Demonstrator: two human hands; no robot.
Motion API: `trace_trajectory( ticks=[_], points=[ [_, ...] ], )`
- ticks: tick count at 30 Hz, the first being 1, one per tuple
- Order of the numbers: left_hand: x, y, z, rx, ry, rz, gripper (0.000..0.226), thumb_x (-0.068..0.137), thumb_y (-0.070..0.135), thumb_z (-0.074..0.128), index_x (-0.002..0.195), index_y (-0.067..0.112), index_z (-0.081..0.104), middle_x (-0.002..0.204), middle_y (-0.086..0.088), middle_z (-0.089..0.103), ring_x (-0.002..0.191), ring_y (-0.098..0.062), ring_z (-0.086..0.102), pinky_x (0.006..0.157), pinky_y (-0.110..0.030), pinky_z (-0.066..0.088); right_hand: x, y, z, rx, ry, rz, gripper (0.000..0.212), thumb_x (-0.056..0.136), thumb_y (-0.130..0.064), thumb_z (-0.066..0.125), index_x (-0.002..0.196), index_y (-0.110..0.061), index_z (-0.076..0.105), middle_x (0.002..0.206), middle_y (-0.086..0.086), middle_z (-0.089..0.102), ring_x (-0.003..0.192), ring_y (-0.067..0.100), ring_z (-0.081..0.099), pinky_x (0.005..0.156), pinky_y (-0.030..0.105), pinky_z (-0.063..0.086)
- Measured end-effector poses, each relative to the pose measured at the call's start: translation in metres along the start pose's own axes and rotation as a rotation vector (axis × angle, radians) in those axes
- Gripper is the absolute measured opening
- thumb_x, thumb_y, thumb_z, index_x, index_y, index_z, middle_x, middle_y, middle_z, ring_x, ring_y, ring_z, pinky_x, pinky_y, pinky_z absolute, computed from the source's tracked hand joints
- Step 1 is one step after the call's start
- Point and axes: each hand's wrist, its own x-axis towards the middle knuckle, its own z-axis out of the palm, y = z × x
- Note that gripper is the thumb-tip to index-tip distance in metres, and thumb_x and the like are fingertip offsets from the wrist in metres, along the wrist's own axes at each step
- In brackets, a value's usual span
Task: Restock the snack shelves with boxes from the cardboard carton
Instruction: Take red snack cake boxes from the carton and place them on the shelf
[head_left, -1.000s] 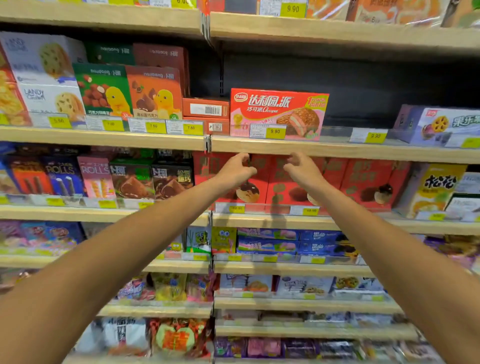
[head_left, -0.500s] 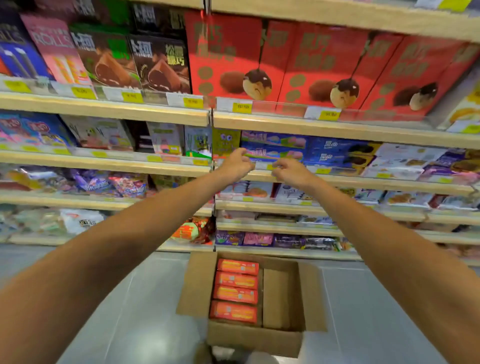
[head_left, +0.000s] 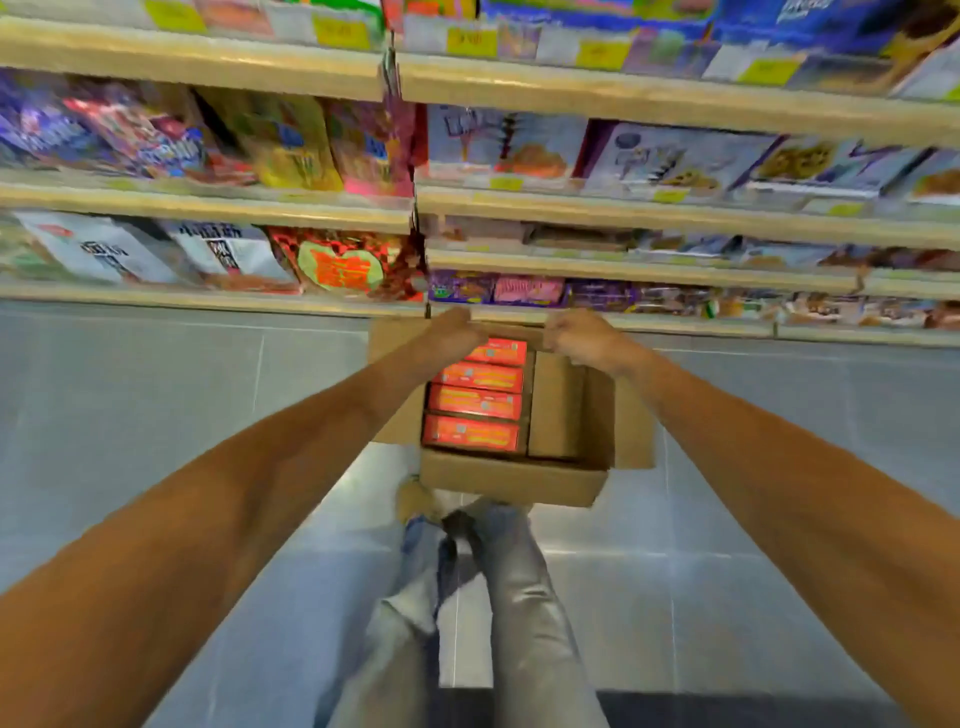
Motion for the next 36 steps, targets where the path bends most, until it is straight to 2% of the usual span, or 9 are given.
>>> trace_trajectory(
  ticks=[4, 8, 15, 19, 22, 27, 30, 34, 36],
  points=[
    [0.051, -0.087, 0.038, -0.038, -0.055, -0.191, 0.032, 0.079, 0.018, 0.058, 0.105, 0.0, 0.059, 0.101, -0.014, 0.062, 0.089, -0.027, 0.059, 0.078, -0.037, 0.046, 0.022, 0.038, 0.044, 0.109, -0.091, 0.127, 0.02, 0.093, 0.001, 0.045, 0.102, 0.002, 0.063, 0.083, 0.003, 0.061, 0.077, 0.012, 0.056, 0.056, 0.015, 0.039],
    [0.091, -0.157, 0.078, -0.034, -0.131, -0.294, 0.055, 0.08, 0.022, 0.058, 0.13, 0.004, 0.049, 0.129, -0.014, 0.056, 0.113, -0.03, 0.057, 0.099, -0.044, 0.047, 0.065, 0.075, 0.091, 0.063, -0.192, 0.162, 0.023, 0.095, -0.006, 0.046, 0.113, -0.006, 0.06, 0.105, 0.009, 0.061, 0.102, 0.021, 0.057, 0.085, 0.032, 0.047],
    [0.143, -0.229, 0.132, -0.053, -0.166, -0.324, 0.023, 0.085, 0.006, 0.052, 0.107, 0.002, 0.058, 0.106, -0.018, 0.063, 0.096, -0.031, 0.061, 0.075, -0.037, 0.045, 0.15, 0.156, 0.168, 0.049, -0.281, 0.209, 0.025, 0.097, -0.013, 0.049, 0.114, 0.004, 0.056, 0.115, 0.018, 0.059, 0.107, 0.028, 0.057, 0.092, 0.037, 0.047],
    [0.174, -0.261, 0.157, -0.146, -0.132, -0.342, 0.027, 0.089, 0.006, 0.052, 0.115, 0.007, 0.059, 0.101, -0.008, 0.063, 0.087, -0.02, 0.058, 0.066, -0.023, 0.041, 0.194, 0.197, 0.207, 0.034, -0.274, 0.323, 0.03, 0.095, -0.021, 0.048, 0.116, -0.001, 0.058, 0.121, 0.023, 0.06, 0.09, 0.029, 0.059, 0.086, 0.045, 0.052],
    [0.192, -0.289, 0.176, -0.239, -0.058, -0.425, 0.044, 0.09, 0.008, 0.052, 0.134, 0.01, 0.048, 0.12, -0.008, 0.057, 0.099, -0.018, 0.053, 0.065, -0.017, 0.042, 0.217, 0.223, 0.23, 0.127, -0.301, 0.39, 0.034, 0.097, -0.021, 0.047, 0.126, -0.003, 0.051, 0.13, 0.025, 0.055, 0.113, 0.04, 0.057, 0.099, 0.048, 0.045],
    [0.226, -0.333, 0.205, -0.226, 0.002, -0.403, 0.053, 0.074, 0.024, 0.054, 0.127, 0.017, 0.053, 0.127, -0.012, 0.058, 0.118, -0.03, 0.053, 0.103, -0.039, 0.042, 0.262, 0.274, 0.273, 0.125, -0.261, 0.408, 0.016, 0.097, -0.026, 0.044, 0.11, -0.019, 0.053, 0.121, 0.015, 0.06, 0.112, 0.031, 0.058, 0.1, 0.046, 0.047],
    [0.246, -0.357, 0.216, -0.207, 0.085, -0.456, 0.071, 0.06, 0.033, 0.051, 0.129, 0.018, 0.048, 0.13, -0.013, 0.054, 0.122, -0.032, 0.049, 0.105, -0.049, 0.04, 0.282, 0.289, 0.291, 0.143, -0.221, 0.39, 0.016, 0.097, -0.032, 0.048, 0.081, -0.032, 0.046, 0.098, 0.003, 0.059, 0.097, 0.022, 0.055, 0.092, 0.039, 0.047],
    [0.27, -0.368, 0.226, -0.156, 0.105, -0.524, 0.068, 0.076, 0.028, 0.058, 0.137, 0.012, 0.033, 0.138, -0.015, 0.038, 0.127, -0.033, 0.041, 0.109, -0.048, 0.035, 0.309, 0.308, 0.312, 0.167, -0.189, 0.346, 0.007, 0.095, -0.031, 0.051, 0.099, -0.026, 0.053, 0.094, -0.005, 0.058, 0.092, 0.014, 0.053, 0.083, 0.029, 0.041],
    [0.283, -0.372, 0.229, -0.19, 0.119, -0.577, 0.067, 0.084, 0.023, 0.06, 0.141, 0.012, 0.026, 0.141, -0.014, 0.036, 0.13, -0.033, 0.038, 0.111, -0.048, 0.032, 0.321, 0.318, 0.321, 0.171, -0.189, 0.331, 0.023, 0.091, -0.035, 0.054, 0.112, -0.025, 0.059, 0.105, -0.004, 0.064, 0.099, 0.016, 0.059, 0.081, 0.03, 0.044]
  ],
)
